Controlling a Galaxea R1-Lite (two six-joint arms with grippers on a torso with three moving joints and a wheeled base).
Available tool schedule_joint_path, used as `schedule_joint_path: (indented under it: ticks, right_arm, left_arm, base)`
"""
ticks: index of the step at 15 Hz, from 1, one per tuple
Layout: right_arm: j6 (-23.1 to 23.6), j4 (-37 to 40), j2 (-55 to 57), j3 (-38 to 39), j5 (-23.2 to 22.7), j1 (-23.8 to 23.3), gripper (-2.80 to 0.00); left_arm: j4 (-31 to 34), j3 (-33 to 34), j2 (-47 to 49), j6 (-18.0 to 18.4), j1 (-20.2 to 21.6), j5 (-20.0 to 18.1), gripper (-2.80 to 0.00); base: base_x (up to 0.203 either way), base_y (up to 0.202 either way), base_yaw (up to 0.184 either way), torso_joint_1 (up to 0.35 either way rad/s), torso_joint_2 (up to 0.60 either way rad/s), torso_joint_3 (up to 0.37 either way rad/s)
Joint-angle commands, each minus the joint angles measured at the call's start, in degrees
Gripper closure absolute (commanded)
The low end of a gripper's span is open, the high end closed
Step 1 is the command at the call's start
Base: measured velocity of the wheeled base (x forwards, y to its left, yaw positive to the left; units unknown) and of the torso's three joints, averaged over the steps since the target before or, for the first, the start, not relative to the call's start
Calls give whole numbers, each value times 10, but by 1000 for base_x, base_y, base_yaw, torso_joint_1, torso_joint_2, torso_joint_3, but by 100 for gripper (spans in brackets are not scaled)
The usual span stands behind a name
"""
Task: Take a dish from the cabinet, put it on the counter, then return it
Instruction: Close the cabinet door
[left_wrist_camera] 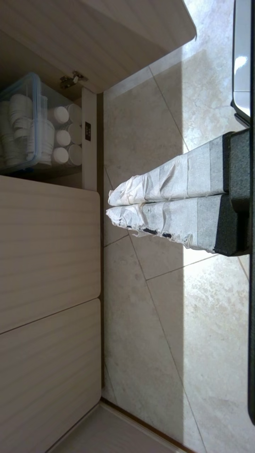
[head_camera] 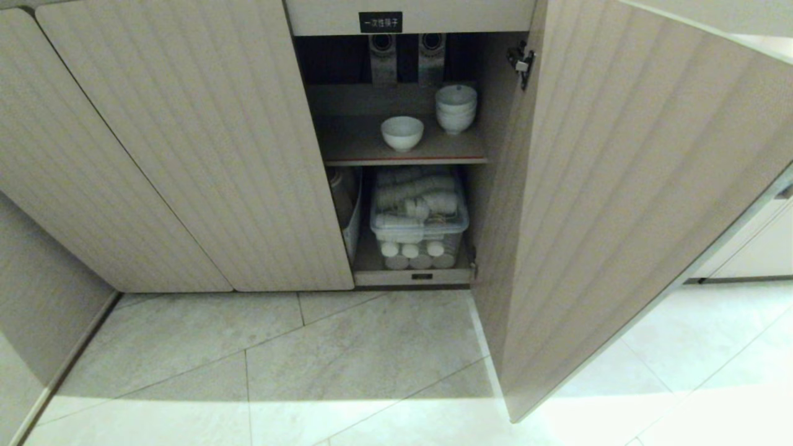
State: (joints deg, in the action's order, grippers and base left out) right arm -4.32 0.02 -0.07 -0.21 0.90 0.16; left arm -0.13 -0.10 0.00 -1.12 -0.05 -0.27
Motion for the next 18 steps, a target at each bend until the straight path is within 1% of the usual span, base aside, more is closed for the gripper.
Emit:
schedule_joint_path:
  ticks: [1, 4, 7, 8, 9, 11, 14, 15, 16, 18]
  right_arm:
    - [-2, -5, 1, 0, -1, 0, 0]
    - [-4, 2, 9, -31, -1, 0, 0]
    - [-23, -22, 81, -50, 3, 2, 0]
    - [-32, -41, 117, -54, 13, 3, 0]
    - [-39, -66, 160, -58, 34, 5, 0]
    - [-58, -131, 244, -65, 67, 11, 0]
    - [-78, -220, 357, -87, 82, 28, 0]
    - [-85, -248, 392, -100, 79, 36, 0]
    - [-90, -269, 423, -118, 59, 41, 0]
    - [-92, -291, 464, -159, -28, 46, 0]
  left_arm:
    - [0, 0, 0, -1, 0, 0, 0]
    - [0, 0, 0, 0, 0, 0, 0]
    - [0, 0, 0, 0, 0, 0, 0]
    - [0, 0, 0, 0, 0, 0, 0]
    - [0, 0, 0, 0, 0, 0, 0]
    - [0, 0, 0, -1, 0, 0, 0]
    - [0, 0, 0, 0, 0, 0, 0]
    - [0, 0, 0, 0, 0, 0, 0]
    - [0, 0, 0, 0, 0, 0, 0]
    - [0, 0, 0, 0, 0, 0, 0]
  base:
    - [0, 0, 0, 0, 0, 0]
    - [0, 0, 0, 0, 0, 0]
    - [0, 0, 0, 0, 0, 0]
    - [0, 0, 0, 0, 0, 0]
    - [0, 0, 0, 0, 0, 0]
    - [0, 0, 0, 0, 0, 0]
    - [0, 0, 0, 0, 0, 0]
    - [0, 0, 0, 0, 0, 0]
    - [0, 0, 0, 0, 0, 0]
    - [0, 0, 0, 0, 0, 0]
